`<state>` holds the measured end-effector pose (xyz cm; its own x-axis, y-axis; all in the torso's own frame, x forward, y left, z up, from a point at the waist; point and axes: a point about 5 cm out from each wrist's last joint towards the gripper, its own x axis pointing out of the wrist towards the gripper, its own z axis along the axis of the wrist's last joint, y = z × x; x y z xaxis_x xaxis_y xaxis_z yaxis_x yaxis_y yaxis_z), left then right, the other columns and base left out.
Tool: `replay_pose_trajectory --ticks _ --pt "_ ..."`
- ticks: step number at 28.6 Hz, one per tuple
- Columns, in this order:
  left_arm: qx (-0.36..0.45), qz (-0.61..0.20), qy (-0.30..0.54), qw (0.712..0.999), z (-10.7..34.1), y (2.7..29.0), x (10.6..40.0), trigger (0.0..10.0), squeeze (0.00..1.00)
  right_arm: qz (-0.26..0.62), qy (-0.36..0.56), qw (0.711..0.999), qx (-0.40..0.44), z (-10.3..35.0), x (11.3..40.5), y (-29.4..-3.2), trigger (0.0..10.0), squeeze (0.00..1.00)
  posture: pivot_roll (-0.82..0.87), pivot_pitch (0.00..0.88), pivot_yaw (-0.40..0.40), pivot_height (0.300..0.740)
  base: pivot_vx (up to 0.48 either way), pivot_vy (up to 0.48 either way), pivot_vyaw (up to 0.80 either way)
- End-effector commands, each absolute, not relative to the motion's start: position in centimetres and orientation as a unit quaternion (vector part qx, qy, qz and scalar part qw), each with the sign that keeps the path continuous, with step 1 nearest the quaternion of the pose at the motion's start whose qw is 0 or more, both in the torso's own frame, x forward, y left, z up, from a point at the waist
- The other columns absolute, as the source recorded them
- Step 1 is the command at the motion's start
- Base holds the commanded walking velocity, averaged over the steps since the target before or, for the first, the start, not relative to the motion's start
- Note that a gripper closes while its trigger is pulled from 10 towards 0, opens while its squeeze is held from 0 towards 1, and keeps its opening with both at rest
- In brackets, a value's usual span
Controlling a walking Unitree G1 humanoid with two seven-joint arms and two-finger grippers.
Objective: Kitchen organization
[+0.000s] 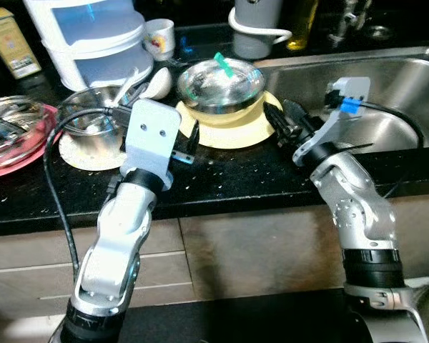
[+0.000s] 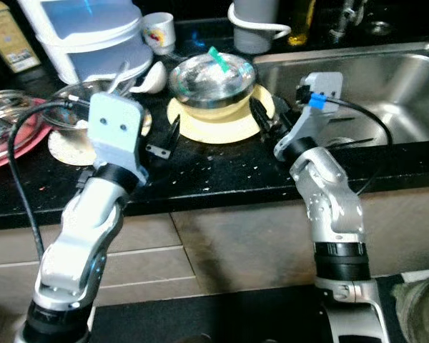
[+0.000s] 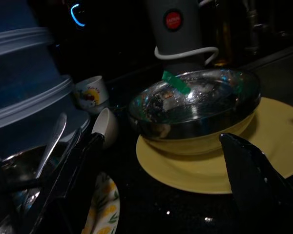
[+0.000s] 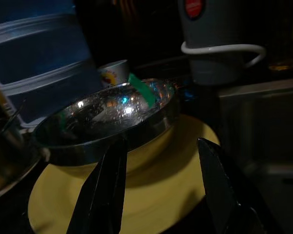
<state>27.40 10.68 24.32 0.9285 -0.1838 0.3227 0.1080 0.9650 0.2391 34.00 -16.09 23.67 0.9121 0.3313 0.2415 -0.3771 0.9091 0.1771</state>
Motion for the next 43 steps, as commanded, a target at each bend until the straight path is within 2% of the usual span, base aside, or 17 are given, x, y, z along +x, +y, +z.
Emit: replay_pose_trajectory --ticks 1,3,5,6,7,12,17,18,19,20,31,43 --pt "0.112 -0.075 -0.172 0.976 24.2 10.8 27.5 10.0 0.00 0.174 -0.127 0.969 0.117 24.5 34.1 -16.1 10.0 0.00 0.01 0.042 -0.001 0.740 0.000 0.000 0.00" --pt "0.108 -0.079 -0.173 0.976 24.2 10.7 27.5 10.0 0.00 0.172 -0.138 0.967 0.125 24.9 34.2 -16.1 10.0 0.00 0.01 0.042 -0.001 0.740 0.000 0.000 0.00" --pt "0.102 -0.092 -0.176 0.975 24.4 10.3 27.4 10.0 0.00 0.227 -0.177 0.949 0.128 26.8 34.0 -15.1 10.0 0.00 0.01 0.044 0.000 0.740 0.000 0.000 0.00" --pt "0.102 -0.092 -0.176 0.975 24.4 10.3 27.4 10.0 0.00 0.227 -0.177 0.949 0.128 26.8 34.0 -15.1 10.0 0.00 0.01 0.044 0.000 0.740 0.000 0.000 0.00" --pt "0.095 -0.093 -0.178 0.975 24.5 10.2 27.5 10.0 0.00 0.290 -0.197 0.931 0.100 28.0 33.8 -13.5 10.0 1.00 0.01 0.042 0.001 0.740 0.000 0.000 0.00" --pt "0.089 -0.092 -0.182 0.975 24.6 10.0 27.7 10.0 0.00 0.365 -0.205 0.908 0.010 28.9 34.4 -9.9 10.0 1.00 0.01 0.038 -0.005 0.740 0.000 0.000 0.00" --pt "0.092 -0.088 -0.185 0.975 24.8 10.1 27.8 10.0 0.00 0.356 -0.202 0.912 0.023 29.0 35.0 -9.1 10.0 1.00 0.02 0.037 -0.013 0.740 0.000 0.000 0.00" --pt "0.093 -0.081 -0.188 0.974 25.0 10.3 27.8 10.0 0.00 0.355 -0.194 0.914 0.024 28.6 35.2 -8.5 10.0 0.53 0.04 0.035 -0.026 0.740 0.000 0.000 0.00" --pt "0.093 -0.080 -0.190 0.974 25.1 10.4 27.8 10.0 0.00 0.354 -0.192 0.915 0.024 28.4 35.3 -8.3 10.0 0.53 0.04 0.035 -0.026 0.740 0.000 0.000 0.00" --pt "0.095 -0.078 -0.190 0.974 25.1 10.5 27.8 10.0 0.00 0.354 -0.185 0.917 0.017 28.1 35.5 -8.2 10.0 0.00 0.04 0.036 -0.027 0.740 0.000 0.000 0.80" --pt "0.096 -0.082 -0.192 0.973 25.1 10.3 27.8 10.0 0.00 0.319 -0.171 0.932 -0.003 27.2 36.3 -8.4 10.0 0.00 0.03 0.039 -0.020 0.740 0.000 0.000 0.80" --pt "0.103 -0.072 -0.191 0.973 25.2 10.9 28.0 10.0 0.00 0.228 -0.178 0.957 -0.001 27.2 37.2 -10.8 10.0 0.00 0.04 0.043 -0.016 0.740 0.000 0.000 0.78"
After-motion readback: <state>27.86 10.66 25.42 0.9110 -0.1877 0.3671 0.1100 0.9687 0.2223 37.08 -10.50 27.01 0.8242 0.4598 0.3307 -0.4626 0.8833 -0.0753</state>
